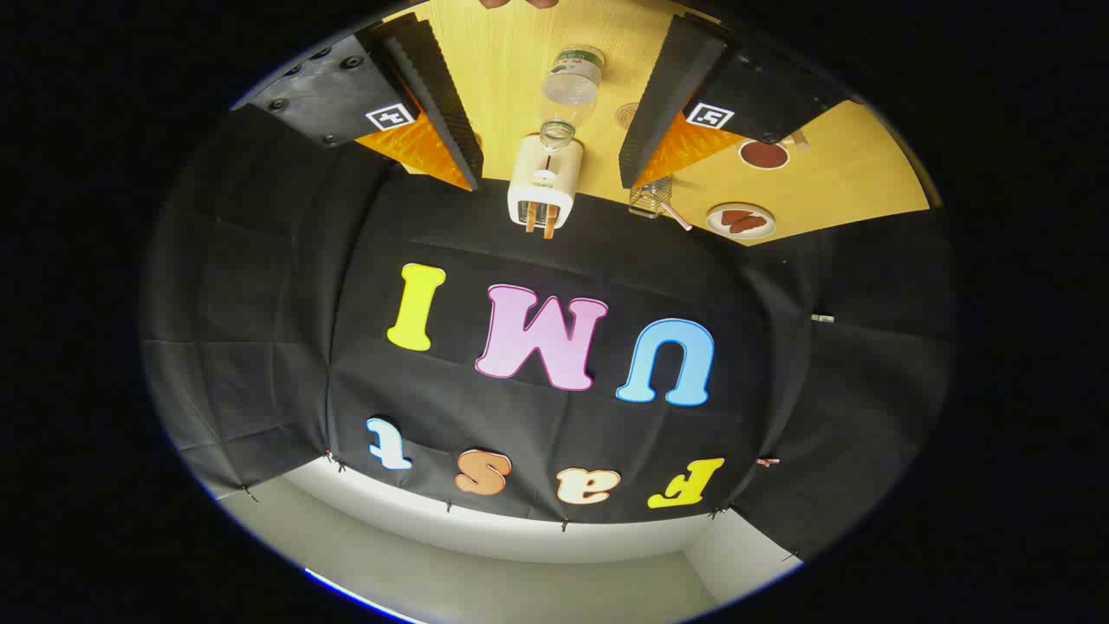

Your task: Take the bottle from table, then pour the juice into the cup, finally place the bottle on the coaster

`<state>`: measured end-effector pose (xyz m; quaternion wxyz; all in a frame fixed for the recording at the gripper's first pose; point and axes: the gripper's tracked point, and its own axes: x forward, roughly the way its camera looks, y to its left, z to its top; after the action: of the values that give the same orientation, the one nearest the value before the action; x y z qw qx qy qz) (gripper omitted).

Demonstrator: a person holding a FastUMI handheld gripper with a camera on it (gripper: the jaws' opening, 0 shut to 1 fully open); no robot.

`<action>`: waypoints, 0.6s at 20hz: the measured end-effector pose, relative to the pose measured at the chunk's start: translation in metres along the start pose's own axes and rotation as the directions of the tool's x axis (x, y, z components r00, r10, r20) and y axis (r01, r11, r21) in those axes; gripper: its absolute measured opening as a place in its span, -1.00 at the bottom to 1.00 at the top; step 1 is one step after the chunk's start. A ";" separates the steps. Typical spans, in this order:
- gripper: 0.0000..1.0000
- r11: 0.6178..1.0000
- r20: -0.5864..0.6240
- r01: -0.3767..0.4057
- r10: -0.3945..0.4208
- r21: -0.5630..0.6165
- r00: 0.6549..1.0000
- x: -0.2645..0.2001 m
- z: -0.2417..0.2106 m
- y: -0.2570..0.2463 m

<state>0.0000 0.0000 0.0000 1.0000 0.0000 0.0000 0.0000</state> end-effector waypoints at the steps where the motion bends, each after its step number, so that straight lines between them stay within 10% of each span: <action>1: 0.95 1.000 0.000 -0.001 0.001 -0.002 1.000 0.000 0.000 -0.001; 12: 0.94 0.999 -0.026 -0.030 0.031 0.040 0.999 -0.008 -0.008 0.003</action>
<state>-0.0079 0.0026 -0.0083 0.9996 0.0196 0.0133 0.0152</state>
